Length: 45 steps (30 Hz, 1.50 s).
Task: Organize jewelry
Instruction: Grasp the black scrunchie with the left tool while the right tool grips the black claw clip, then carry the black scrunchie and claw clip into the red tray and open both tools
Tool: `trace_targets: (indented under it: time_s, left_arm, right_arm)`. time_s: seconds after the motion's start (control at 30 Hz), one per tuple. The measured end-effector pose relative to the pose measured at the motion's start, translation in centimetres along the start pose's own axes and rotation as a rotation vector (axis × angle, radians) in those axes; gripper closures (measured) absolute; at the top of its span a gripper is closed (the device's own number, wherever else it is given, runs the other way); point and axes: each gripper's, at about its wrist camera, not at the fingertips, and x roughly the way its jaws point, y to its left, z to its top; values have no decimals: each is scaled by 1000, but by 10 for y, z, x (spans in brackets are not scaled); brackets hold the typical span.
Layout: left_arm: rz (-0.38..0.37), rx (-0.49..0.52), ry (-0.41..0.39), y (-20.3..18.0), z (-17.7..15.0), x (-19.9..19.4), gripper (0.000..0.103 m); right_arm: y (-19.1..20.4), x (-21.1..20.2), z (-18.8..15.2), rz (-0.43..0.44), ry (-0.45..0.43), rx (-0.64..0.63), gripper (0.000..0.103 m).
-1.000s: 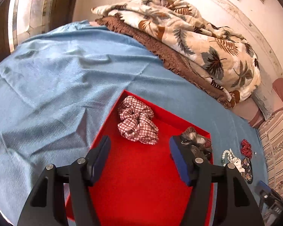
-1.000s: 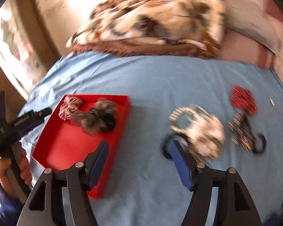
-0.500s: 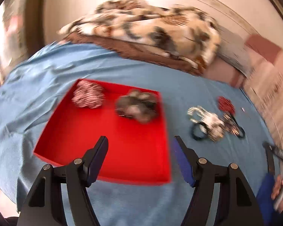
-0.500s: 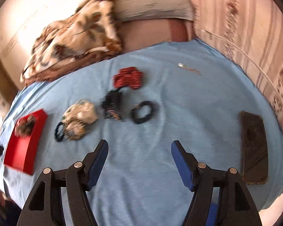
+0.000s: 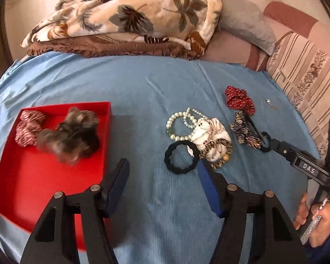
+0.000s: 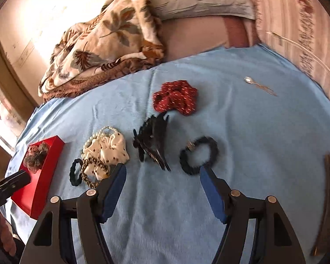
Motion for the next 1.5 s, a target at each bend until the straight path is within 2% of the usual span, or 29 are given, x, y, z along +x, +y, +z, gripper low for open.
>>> trace_targets:
  time_s: [0.13, 0.23, 0.47, 0.5, 0.57, 0.6, 0.63, 0.67, 0.7, 0.73, 0.77, 1.07, 1.23, 1.33, 1.5]
  left_arm:
    - [40, 28, 36, -3, 7, 33, 42]
    - [40, 34, 84, -3, 7, 57, 48]
    - [16, 56, 126, -10, 7, 90, 50]
    - [8, 54, 134, -11, 5, 92, 50]
    - [15, 61, 132, -14, 4, 96, 50]
    - [18, 70, 130, -16, 4, 97, 56]
    - [17, 80, 130, -18, 3, 96, 65]
    - [24, 89, 132, -21, 2, 96, 87]
    - [33, 90, 134, -21, 2, 96, 95]
    - [20, 82, 135, -22, 2, 94, 95]
    - [-1, 68, 137, -21, 2, 92, 95]
    - [-49, 68, 53, -28, -8, 41, 95]
    - [-72, 49, 0, -16, -17, 4, 95]
    - [-60, 20, -21, 5, -23, -14, 95]
    - [11, -76, -46, 64, -34, -38, 95]
  right_arm:
    - [3, 20, 12, 1, 19, -48, 42]
    - [2, 32, 18, 3, 36, -55, 50]
    - [2, 50, 28, 15, 47, -66, 52]
    - [2, 52, 29, 18, 46, -65, 53]
    - [2, 56, 29, 24, 57, -64, 63]
    - [2, 59, 28, 30, 65, -61, 66]
    - [1, 61, 28, 42, 72, -56, 74]
    - [1, 61, 28, 56, 75, -48, 82]
    - [1, 61, 28, 74, 75, -38, 83]
    - [1, 60, 28, 78, 73, -34, 85]
    - [2, 59, 28, 81, 69, -33, 93]
    - [3, 35, 23, 107, 27, 9, 95]
    - [9, 13, 16, 111, -23, 7, 95]
    - [14, 0, 8, 122, -44, 12, 95]
    - [27, -15, -25, 159, -24, 45, 95]
